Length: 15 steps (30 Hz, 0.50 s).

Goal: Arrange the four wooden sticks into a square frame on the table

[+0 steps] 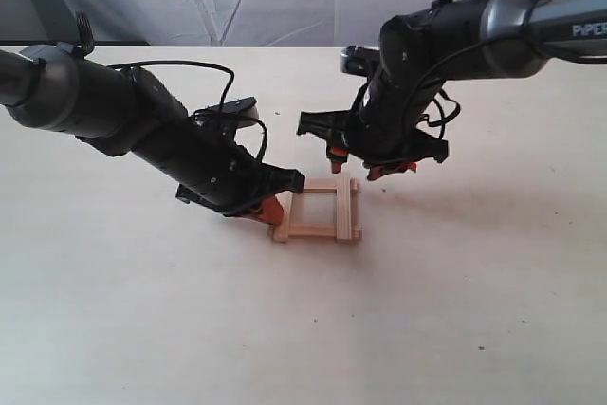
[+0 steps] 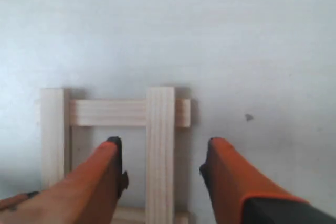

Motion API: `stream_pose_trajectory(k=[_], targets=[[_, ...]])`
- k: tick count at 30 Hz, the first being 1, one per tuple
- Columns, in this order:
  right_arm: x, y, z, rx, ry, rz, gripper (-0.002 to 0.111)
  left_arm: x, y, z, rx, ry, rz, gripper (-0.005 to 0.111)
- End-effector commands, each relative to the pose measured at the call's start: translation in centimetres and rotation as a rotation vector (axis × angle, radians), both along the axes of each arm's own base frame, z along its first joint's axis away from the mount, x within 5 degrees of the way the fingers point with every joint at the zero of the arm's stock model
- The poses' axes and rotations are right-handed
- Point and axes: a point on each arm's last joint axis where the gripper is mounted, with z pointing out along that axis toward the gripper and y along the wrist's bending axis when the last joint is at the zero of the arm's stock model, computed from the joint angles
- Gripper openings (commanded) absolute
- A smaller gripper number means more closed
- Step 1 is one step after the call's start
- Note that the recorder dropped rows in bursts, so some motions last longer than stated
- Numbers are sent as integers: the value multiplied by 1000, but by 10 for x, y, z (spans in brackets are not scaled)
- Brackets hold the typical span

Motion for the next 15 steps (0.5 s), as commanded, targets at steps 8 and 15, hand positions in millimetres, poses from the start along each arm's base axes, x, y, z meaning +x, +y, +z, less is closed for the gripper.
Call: stream_pose_trajectory(k=[8, 15], targets=[[2, -16, 27, -9, -62, -4, 49, 0, -1, 4, -17, -1, 13, 35], [2, -22, 30, -43, -53, 6, 49, 5, 9, 39, -22, -105, 8, 45]])
